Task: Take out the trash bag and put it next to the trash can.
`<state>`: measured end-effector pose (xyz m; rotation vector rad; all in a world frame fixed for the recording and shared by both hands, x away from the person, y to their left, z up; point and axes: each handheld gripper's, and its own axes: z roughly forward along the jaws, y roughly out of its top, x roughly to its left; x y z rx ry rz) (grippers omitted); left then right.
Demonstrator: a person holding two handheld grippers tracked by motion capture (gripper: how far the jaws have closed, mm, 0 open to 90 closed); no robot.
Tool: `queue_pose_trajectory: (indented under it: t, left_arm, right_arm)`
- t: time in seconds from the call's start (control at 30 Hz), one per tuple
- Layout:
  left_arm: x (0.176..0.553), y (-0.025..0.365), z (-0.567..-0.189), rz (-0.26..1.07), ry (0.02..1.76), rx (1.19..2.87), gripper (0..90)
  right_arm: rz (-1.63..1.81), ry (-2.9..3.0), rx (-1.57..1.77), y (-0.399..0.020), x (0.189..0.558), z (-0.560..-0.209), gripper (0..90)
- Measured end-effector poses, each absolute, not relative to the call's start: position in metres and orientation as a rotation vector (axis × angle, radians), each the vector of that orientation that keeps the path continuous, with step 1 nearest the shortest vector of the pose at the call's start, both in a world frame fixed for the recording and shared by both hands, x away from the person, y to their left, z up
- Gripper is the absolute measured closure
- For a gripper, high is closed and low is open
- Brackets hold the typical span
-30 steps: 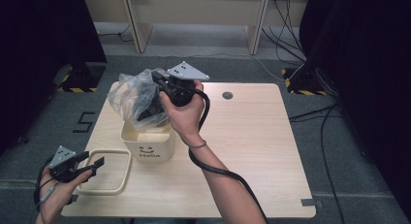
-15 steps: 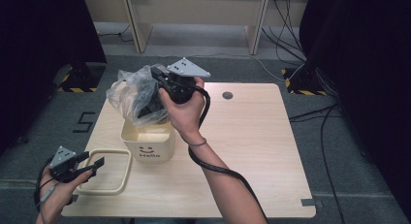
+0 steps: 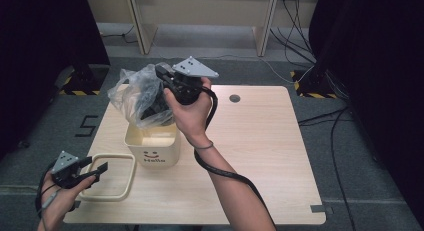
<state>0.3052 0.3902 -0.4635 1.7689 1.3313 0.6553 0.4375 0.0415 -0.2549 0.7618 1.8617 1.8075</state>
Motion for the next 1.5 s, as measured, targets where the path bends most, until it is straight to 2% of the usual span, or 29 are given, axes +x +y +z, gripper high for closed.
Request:
queue_pose_trajectory:
  t: [1.5]
  left_arm:
    - [0.307,0.387,-0.464,0.650,1.333,1.784,31.0]
  right_arm:
    - [1.801,1.772,0.784,0.012,0.441,-0.233,90.0]
